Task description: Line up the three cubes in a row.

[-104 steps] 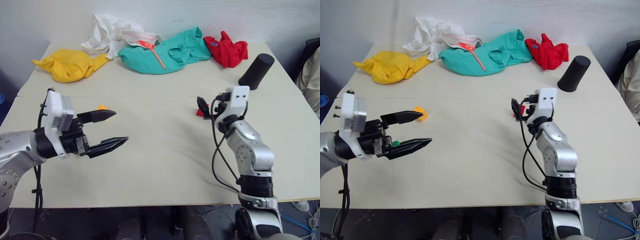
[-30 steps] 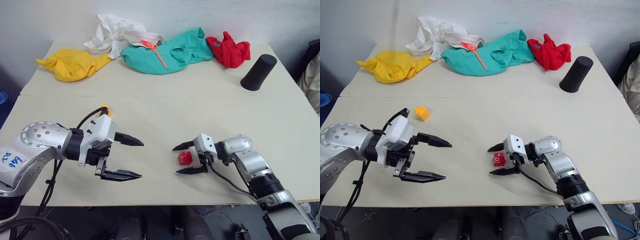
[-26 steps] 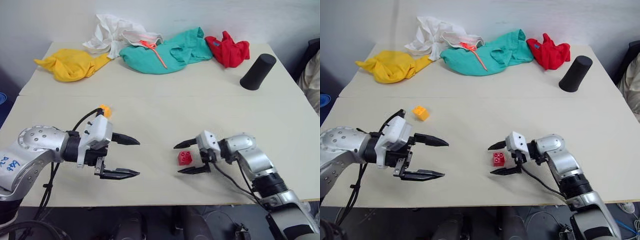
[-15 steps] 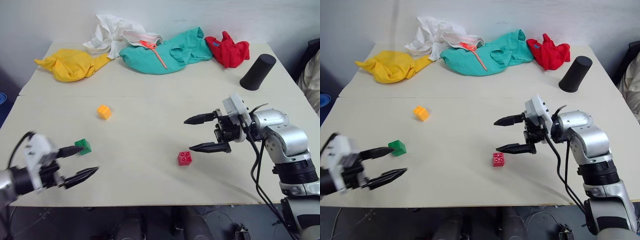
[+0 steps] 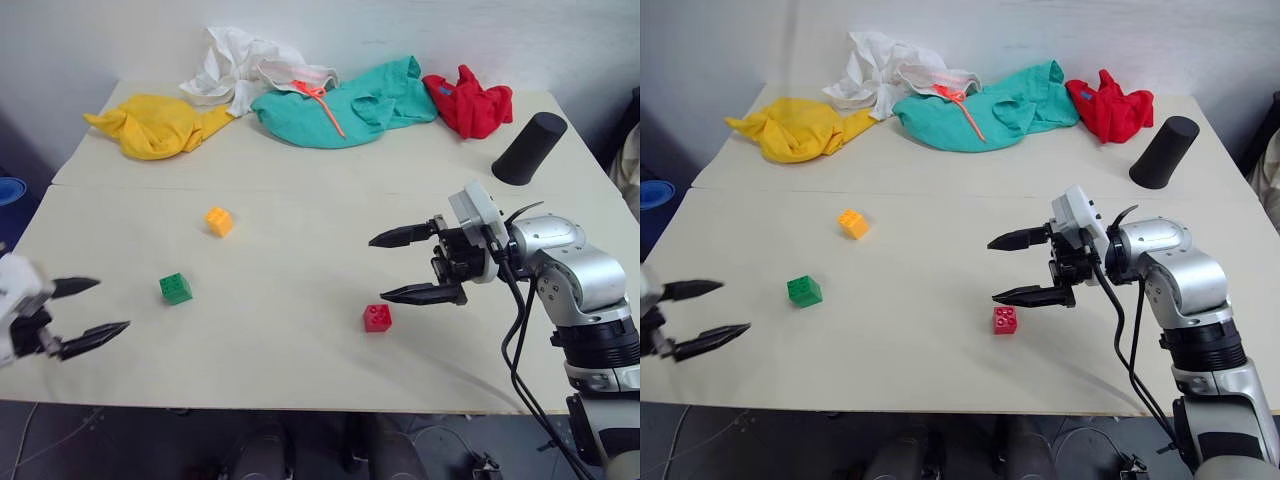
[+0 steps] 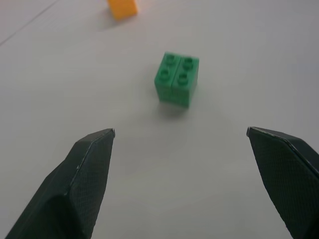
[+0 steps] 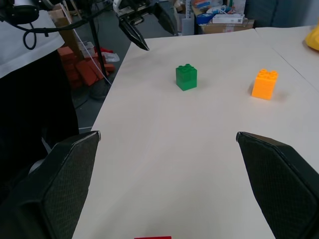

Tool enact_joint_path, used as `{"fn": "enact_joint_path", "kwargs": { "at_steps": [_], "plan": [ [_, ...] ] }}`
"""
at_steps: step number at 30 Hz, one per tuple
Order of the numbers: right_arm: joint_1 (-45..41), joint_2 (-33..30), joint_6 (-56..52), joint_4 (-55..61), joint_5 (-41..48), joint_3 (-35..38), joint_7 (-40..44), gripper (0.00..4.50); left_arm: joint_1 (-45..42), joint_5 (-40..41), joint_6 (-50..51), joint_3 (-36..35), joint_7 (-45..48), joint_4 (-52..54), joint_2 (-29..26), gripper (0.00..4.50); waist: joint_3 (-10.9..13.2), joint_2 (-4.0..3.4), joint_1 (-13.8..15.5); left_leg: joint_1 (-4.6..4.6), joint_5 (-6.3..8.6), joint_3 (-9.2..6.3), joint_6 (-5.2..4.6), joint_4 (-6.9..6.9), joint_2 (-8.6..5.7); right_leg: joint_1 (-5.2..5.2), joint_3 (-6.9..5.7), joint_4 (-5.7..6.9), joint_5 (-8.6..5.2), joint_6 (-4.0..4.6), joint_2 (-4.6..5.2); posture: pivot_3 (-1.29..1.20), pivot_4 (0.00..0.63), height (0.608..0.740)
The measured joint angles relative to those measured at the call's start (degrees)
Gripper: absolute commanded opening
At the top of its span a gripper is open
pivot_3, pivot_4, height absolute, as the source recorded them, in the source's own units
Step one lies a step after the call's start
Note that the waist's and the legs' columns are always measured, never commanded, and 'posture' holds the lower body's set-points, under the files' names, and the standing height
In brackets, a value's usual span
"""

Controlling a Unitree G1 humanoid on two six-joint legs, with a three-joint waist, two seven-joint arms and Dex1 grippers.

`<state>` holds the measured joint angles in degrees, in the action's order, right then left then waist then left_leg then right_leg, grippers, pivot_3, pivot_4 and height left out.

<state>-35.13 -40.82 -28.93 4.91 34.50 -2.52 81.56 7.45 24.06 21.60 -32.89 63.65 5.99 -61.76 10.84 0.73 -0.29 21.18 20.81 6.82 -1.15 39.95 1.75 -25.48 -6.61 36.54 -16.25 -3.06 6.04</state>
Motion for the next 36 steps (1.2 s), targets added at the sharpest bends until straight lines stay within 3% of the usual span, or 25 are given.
{"fn": "enact_joint_path", "kwargs": {
  "at_steps": [7,13,16,24,27,29,36],
  "plan": [
    [3.1,-1.0,-3.9,7.8,3.0,1.3,-4.0,4.48,-21.7,-8.1,-3.6,21.8,1.9,-16.0,1.5,4.50,0.0,-0.06,-1.1,0.00,-0.05,0.24,0.02,0.03,0.08,-0.02,-0.09,0.27,0.01,-0.03,-0.33,0.00,0.150,0.740],
    [5.1,-1.1,-4.5,10.0,3.6,2.7,-7.8,4.48,-27.7,-11.6,-7.9,28.5,5.0,-24.5,2.6,4.50,0.0,-0.02,-1.3,-0.02,-0.05,0.33,0.01,0.05,0.09,-0.05,-0.03,0.29,0.01,-0.04,-0.35,0.00,0.150,0.740],
    [5.1,-1.1,-3.6,10.3,3.2,2.8,-9.5,4.50,-28.1,-12.7,-9.9,29.7,6.5,-26.3,2.6,3.86,0.0,-0.02,-1.2,-0.01,-0.05,0.31,0.01,0.08,0.10,-0.05,-0.01,0.30,0.01,-0.04,-0.35,0.00,0.150,0.740],
    [5.2,-1.1,-2.6,10.3,2.6,2.7,-9.5,4.50,-29.4,-13.0,-11.3,29.7,8.4,-27.1,2.5,1.49,0.0,-0.02,-1.1,0.00,-0.05,0.30,-0.01,0.11,0.09,-0.04,0.00,0.32,0.02,-0.04,-0.33,0.00,0.150,0.740],
    [6.3,-1.9,1.3,10.2,-0.6,1.7,-8.1,4.50,-29.5,-12.9,-12.8,29.7,9.2,-27.1,2.5,1.50,0.0,0.00,-1.1,0.00,-0.05,0.30,-0.02,0.11,0.08,-0.04,-0.01,0.31,0.02,-0.04,-0.32,0.00,0.150,0.740],
    [7.9,-2.9,4.0,9.8,-2.9,0.4,-6.7,4.50,-28.9,-11.9,-11.9,29.4,10.0,-25.0,2.5,1.50,0.0,0.01,-1.1,0.02,-0.05,0.30,-0.03,0.11,0.08,-0.04,-0.01,0.31,0.02,-0.05,-0.32,0.00,0.150,0.740],
    [11.7,-6.5,6.5,9.3,-4.3,0.5,-4.0,4.50,-26.9,-7.8,-4.3,33.4,11.4,0.7,3.8,1.50,0.0,0.02,-0.1,-0.04,-0.06,0.29,-0.04,0.15,0.07,0.00,0.07,0.33,0.04,-0.08,-0.31,0.00,0.150,0.740]
  ]
}}
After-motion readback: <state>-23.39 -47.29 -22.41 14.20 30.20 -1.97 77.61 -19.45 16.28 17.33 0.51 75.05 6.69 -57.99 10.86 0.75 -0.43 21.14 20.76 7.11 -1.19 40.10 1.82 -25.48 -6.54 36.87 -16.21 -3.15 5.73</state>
